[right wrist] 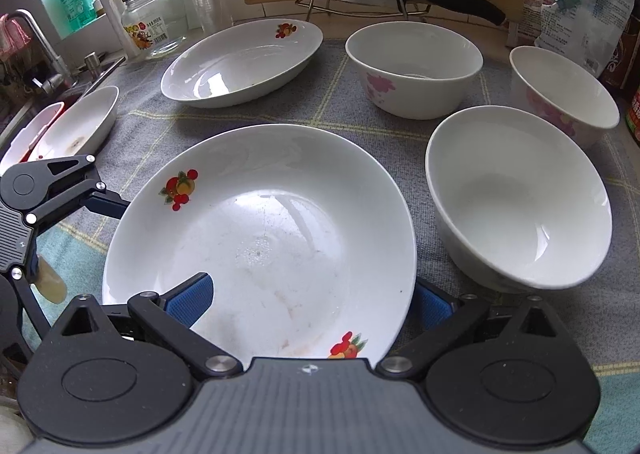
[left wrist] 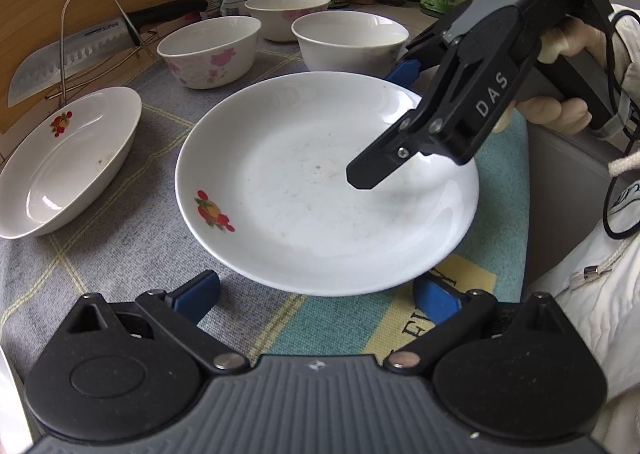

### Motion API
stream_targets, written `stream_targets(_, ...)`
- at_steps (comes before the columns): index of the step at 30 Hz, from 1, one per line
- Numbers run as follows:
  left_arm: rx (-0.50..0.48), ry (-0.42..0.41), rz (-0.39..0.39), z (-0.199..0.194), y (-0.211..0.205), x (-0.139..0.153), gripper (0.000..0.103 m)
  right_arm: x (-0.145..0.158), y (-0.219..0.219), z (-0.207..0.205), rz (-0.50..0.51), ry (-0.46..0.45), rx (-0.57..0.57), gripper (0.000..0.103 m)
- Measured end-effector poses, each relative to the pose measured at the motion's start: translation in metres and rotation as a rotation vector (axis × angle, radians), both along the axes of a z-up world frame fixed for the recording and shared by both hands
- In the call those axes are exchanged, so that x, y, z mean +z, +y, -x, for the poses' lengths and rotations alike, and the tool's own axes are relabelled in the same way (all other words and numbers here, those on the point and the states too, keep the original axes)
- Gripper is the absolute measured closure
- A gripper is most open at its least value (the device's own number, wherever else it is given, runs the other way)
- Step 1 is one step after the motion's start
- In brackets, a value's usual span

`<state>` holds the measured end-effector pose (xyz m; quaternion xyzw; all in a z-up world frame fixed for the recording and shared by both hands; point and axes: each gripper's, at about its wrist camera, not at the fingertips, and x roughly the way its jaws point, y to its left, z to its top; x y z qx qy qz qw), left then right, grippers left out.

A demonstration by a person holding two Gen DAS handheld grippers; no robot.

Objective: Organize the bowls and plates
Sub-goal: 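Close the right tool on the fruit-decal plate rim and lift it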

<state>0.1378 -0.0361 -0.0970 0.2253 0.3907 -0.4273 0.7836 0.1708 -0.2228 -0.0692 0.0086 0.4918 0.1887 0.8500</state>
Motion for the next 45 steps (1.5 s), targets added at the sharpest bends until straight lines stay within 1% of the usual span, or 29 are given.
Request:
stream_targets(2, -0.028, -0.001, -0.001, -0.003, 0.0, 0.0, 0.001, 0.002, -0.003, -0.004, -0.032, 0.025, 0.0, 0.0)
stream_targets(7, -0.075, -0.002, -0.009, -0.01, -0.001, 0.0, 0.001, 0.003, -0.009, -0.012, -0.069, 0.07, 0.0, 0.0)
stream_targets(12, -0.106, -0.017, -0.02, -0.015, -0.002, 0.0, 0.001, 0.003, -0.016, -0.02, -0.136, 0.111, -0.032, 0.0)
stream_targets(17, -0.145, -0.04, -0.028, -0.017, -0.005, 0.0, 0.001, 0.004, -0.02, -0.024, -0.194, 0.14, -0.056, 0.004)
stream_targets(25, -0.215, -0.056, -0.036, -0.023, -0.007, 0.0, 0.001, 0.004, -0.02, -0.026, -0.2, 0.155, -0.073, 0.004)
stream_targets(29, -0.249, -0.048, -0.03, -0.026, -0.008, 0.0, 0.002, 0.004, -0.02, -0.026, -0.199, 0.156, -0.079, 0.004)
stream_targets(38, -0.278, -0.033, -0.021, -0.03, -0.007, -0.001, 0.002, 0.004, -0.021, -0.027, -0.214, 0.176, -0.088, 0.003)
stream_targets(45, -0.294, -0.048, -0.026, -0.029, -0.007, 0.0, 0.003, 0.005, -0.021, -0.027, -0.227, 0.205, -0.114, 0.003)
